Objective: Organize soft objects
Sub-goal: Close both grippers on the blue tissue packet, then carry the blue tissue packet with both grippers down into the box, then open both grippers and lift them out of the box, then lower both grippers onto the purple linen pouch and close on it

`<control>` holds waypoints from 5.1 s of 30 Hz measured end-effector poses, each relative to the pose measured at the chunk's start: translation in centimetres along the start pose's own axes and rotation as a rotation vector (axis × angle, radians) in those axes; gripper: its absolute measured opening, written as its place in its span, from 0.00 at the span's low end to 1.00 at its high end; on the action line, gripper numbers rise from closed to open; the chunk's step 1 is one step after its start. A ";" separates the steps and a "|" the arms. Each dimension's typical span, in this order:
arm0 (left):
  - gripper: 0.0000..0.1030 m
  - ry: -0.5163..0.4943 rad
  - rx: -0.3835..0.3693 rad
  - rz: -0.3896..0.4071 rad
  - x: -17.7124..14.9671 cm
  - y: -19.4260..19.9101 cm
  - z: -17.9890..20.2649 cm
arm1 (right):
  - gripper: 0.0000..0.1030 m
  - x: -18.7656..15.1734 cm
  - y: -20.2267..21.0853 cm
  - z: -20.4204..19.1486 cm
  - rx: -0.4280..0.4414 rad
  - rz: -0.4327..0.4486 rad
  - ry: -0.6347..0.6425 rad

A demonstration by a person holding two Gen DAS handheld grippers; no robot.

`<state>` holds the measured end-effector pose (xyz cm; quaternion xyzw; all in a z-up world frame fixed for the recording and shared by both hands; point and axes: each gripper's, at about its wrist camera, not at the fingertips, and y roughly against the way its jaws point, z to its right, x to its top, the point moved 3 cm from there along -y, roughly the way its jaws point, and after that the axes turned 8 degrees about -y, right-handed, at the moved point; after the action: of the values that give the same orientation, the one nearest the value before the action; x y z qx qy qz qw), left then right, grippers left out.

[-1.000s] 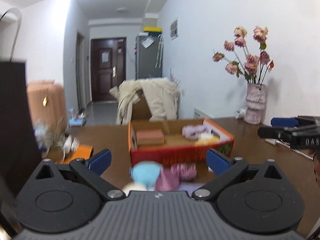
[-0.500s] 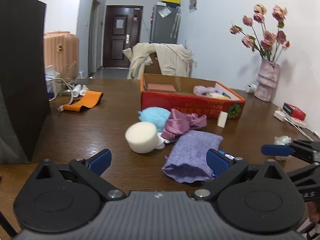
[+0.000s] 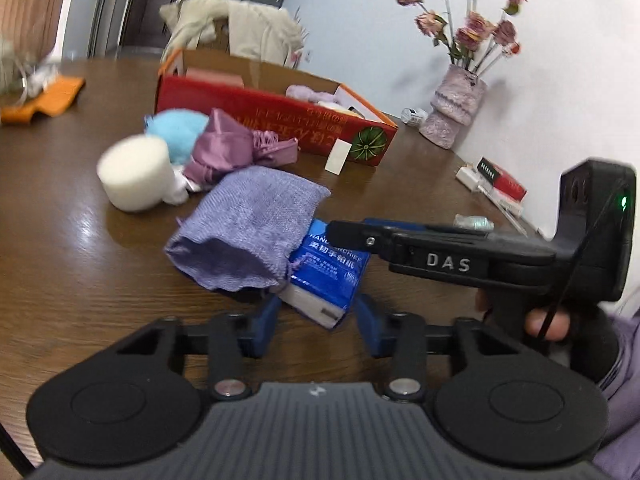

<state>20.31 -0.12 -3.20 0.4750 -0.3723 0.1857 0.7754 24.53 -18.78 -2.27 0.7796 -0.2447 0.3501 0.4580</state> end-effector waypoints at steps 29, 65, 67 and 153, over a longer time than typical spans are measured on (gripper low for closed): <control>0.32 0.264 -0.110 -0.056 2.1 -5.4 0.3 | 0.24 -2.3 2.2 5.6 0.062 -0.027 -0.316; 0.55 0.195 0.010 -0.014 31.6 -27.2 -14.6 | 0.22 25.7 -28.6 16.5 -0.110 -0.129 -0.516; 0.55 0.178 0.007 0.002 32.0 -26.0 -14.0 | 0.22 25.8 -28.3 16.3 -0.108 -0.112 -0.503; 0.17 0.148 0.084 0.093 2.0 -1.7 -8.5 | 0.39 1.1 -5.5 -0.6 -0.001 -0.072 -0.042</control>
<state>26.15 6.34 -5.00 0.4743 -0.3275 0.2718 0.7707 28.93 -15.79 -4.21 0.7950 -0.2260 0.3168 0.4653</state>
